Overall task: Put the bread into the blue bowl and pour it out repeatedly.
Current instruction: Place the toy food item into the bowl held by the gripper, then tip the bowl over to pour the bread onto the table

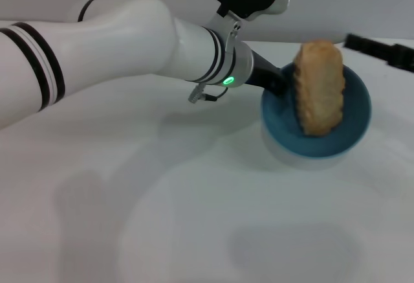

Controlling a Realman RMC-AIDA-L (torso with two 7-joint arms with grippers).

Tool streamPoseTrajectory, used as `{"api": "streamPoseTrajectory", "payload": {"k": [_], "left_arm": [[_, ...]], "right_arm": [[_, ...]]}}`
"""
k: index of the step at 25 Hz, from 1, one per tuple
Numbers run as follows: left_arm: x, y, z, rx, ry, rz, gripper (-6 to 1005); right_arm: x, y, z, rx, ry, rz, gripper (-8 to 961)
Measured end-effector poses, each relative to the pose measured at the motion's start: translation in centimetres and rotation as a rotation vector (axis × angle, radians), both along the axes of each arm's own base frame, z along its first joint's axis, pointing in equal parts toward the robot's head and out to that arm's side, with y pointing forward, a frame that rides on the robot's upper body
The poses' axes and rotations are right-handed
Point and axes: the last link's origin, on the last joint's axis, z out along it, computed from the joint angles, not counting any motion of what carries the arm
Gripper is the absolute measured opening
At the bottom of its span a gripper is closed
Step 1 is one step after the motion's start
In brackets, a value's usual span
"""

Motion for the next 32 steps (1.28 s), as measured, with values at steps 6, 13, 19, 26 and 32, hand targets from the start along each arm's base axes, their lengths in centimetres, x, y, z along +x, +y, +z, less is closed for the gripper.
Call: {"api": "streamPoseTrajectory", "payload": {"k": [6,13,19,26,32], "left_arm": [[-0.3,0.5,0.2,0.008,0.027,-0.012,-2],[1.3,1.4,0.4,0.043,0.065,-0.163,-1],[2.7,2.3,0.8,0.095,0.124,-0.342,-1],[3.7,2.1,0.0,0.173,0.221,-0.571,0],[4.6,2.3,0.0,0.217,0.236,-0.655,0]], "right_arm": [[1.7,-1.0,2.7,0.057,0.012,0.003,435],[5.0,-3.0,4.0,0.26,-0.103,-0.005,434],[10.4,-5.0,2.8,0.42,-0.23,-0.161,434],[13.9,-9.2,1.3,0.64,-0.383,-0.197,434],[14.3,-9.8,1.0,0.665,-0.359,-0.243,436]]}}
